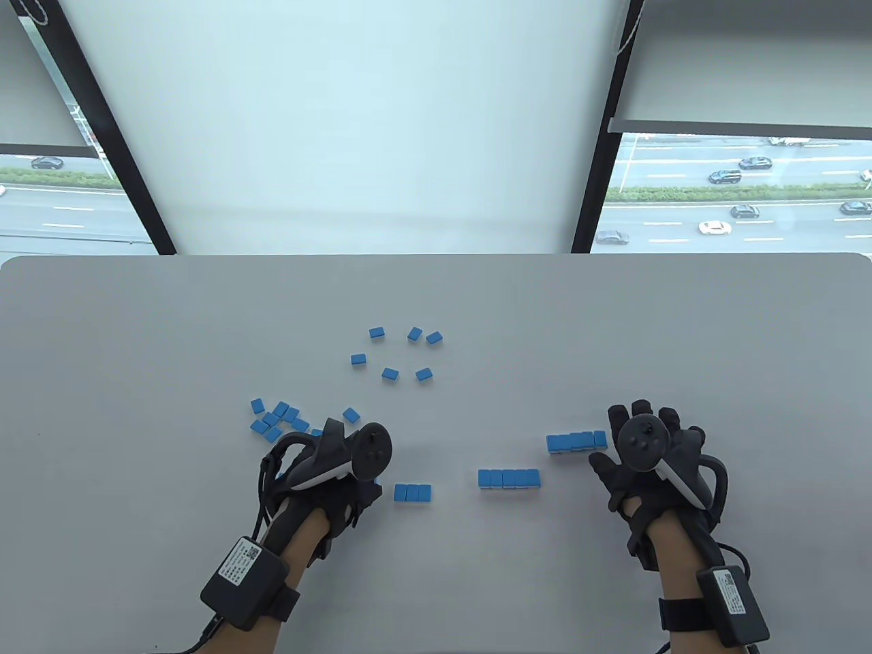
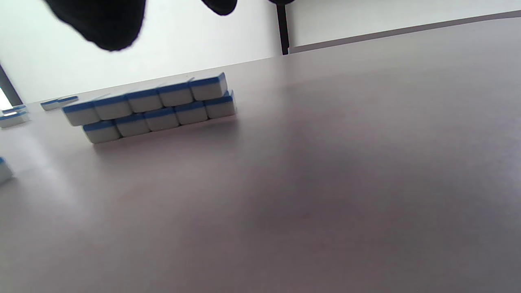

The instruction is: Build mahjong tile wall

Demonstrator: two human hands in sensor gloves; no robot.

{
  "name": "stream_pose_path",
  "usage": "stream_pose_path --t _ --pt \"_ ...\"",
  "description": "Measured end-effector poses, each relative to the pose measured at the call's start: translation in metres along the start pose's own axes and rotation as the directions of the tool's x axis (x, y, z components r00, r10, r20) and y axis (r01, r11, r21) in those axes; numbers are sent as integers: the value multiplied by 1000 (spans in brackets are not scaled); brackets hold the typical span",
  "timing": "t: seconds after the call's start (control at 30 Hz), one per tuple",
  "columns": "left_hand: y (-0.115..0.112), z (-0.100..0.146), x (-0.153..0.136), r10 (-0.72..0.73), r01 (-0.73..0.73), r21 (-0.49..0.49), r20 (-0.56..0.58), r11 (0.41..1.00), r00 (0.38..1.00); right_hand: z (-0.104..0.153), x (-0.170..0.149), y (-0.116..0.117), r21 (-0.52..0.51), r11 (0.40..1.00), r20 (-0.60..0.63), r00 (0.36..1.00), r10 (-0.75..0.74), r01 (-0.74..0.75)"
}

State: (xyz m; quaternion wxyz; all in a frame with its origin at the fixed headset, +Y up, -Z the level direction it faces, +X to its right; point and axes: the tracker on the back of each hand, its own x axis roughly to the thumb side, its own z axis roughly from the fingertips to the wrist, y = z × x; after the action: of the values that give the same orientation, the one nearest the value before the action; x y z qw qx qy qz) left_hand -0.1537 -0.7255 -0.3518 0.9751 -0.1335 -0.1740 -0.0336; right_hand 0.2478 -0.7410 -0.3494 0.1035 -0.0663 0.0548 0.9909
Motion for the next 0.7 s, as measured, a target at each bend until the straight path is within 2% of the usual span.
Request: stream_pose_path --t 0.23,0.7 --pt "-9 -5 14 -42 43 -38 25 998 999 0 1 0 0 1000 1 1000 12 -12" --pt "-13 -6 26 -125 125 -10 46 992 991 0 1 0 -2 1000 4 1000 10 -10"
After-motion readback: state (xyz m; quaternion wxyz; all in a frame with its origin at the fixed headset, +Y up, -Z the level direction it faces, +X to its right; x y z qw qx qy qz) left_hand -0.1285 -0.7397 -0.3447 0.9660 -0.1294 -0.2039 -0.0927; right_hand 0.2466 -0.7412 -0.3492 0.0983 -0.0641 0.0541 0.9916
